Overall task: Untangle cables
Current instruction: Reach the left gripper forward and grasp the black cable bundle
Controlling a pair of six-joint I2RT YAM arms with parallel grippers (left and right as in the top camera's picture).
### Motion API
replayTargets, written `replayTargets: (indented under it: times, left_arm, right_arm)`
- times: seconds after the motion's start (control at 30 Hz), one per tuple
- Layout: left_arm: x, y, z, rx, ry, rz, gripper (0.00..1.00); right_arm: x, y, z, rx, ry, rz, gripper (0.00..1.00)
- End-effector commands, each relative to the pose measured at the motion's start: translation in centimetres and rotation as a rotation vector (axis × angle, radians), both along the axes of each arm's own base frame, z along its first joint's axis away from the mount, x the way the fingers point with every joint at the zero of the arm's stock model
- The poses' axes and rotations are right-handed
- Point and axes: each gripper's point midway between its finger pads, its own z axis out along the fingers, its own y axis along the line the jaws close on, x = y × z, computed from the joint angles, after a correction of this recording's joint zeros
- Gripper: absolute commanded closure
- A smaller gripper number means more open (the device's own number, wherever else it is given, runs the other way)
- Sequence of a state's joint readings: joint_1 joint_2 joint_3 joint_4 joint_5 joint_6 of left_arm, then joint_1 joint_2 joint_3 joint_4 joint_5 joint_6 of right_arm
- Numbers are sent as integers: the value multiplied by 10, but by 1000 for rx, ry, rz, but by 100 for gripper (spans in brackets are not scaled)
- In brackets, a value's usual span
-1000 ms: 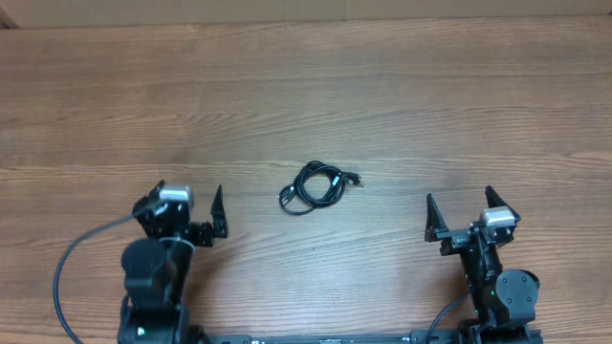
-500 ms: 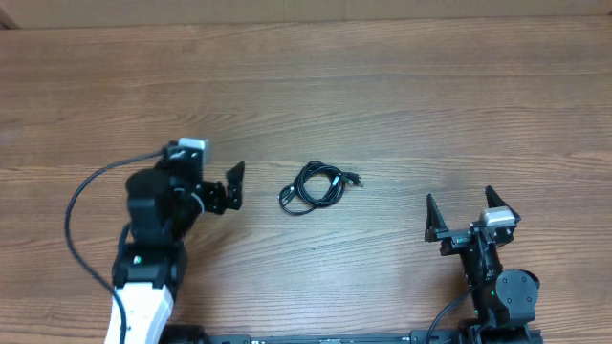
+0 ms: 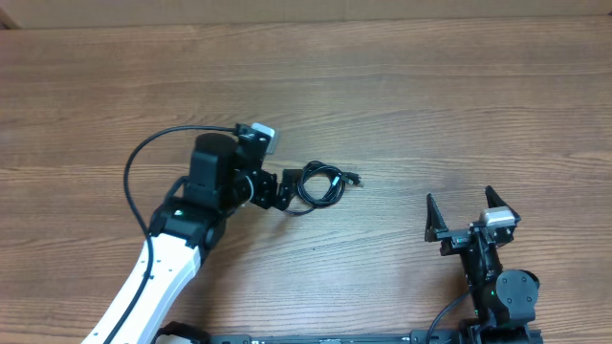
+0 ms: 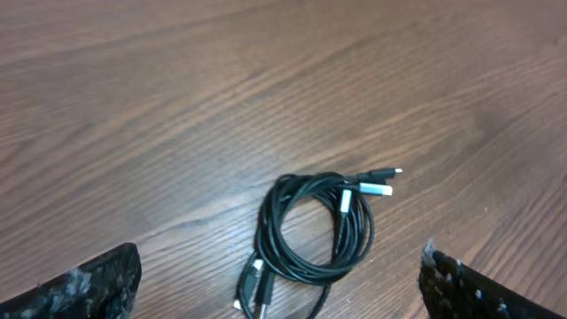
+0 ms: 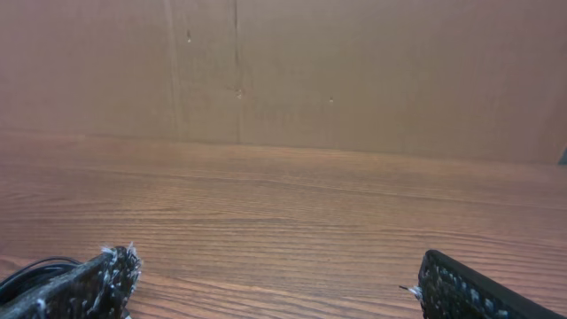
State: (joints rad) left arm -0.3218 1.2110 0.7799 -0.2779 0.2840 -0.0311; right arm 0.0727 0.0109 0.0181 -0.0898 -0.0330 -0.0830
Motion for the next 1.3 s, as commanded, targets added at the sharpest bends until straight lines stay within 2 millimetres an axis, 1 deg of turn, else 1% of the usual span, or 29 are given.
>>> replayTargets:
  times: [0.0, 0.03, 0.13, 0.17, 0.23, 0.3, 0.47, 0.57, 0.67, 0.73, 0.8, 0.9, 0.97, 1.07, 1.13, 1.27]
  left_arm:
    - [6, 1, -7, 19, 27, 26, 0]
    - [5, 0, -10, 17, 43, 25, 0]
    - [-3, 2, -29, 43, 123, 24, 0]
    - [-2, 2, -32, 43, 126, 24, 0]
    - [1, -2, -31, 24, 121, 11, 0]
    - [5, -1, -29, 29, 104, 23, 0]
    - [19, 16, -24, 121, 108, 116, 0]
    - [26, 21, -17, 187, 119, 119, 0]
    - [33, 18, -10, 225, 125, 83, 0]
    - [36, 15, -12, 245, 150, 68, 0]
    - [35, 10, -22, 260, 195, 50, 0]
    - [29, -1, -40, 264, 251, 8, 0]
    - [27, -2, -52, 278, 285, 0, 0]
    - [27, -1, -62, 284, 314, 5, 0]
    - [32, -3, -63, 278, 301, 7, 1]
    - [48, -11, -59, 245, 241, 20, 0]
  right_arm:
    - [0, -3, -1, -4, -5, -16, 0]
    - [0, -3, -1, -4, -5, -16, 0]
    - [0, -3, -1, -4, -5, -16, 0]
    - [0, -3, -1, -4, -5, -16, 0]
    - [0, -3, -1, -4, -5, -16, 0]
    - [0, -3, -1, -4, -5, -16, 0]
    - [0, -3, -1, -4, -5, -16, 0]
    - [0, -3, -1, -4, -5, -16, 0]
    - [0, -3, -1, -4, -5, -16, 0]
    - [0, -3, -1, -4, -5, -16, 0]
    - [0, -3, -1, -4, -5, -16, 0]
    - [0, -3, -1, -4, -5, -16, 0]
    - [0, -3, -1, -4, -5, -16, 0]
    - [0, -3, -1, -4, -5, -16, 0]
    - [0, -3, -1, -4, -5, -16, 0]
    - [0, -3, -1, -4, -5, -16, 0]
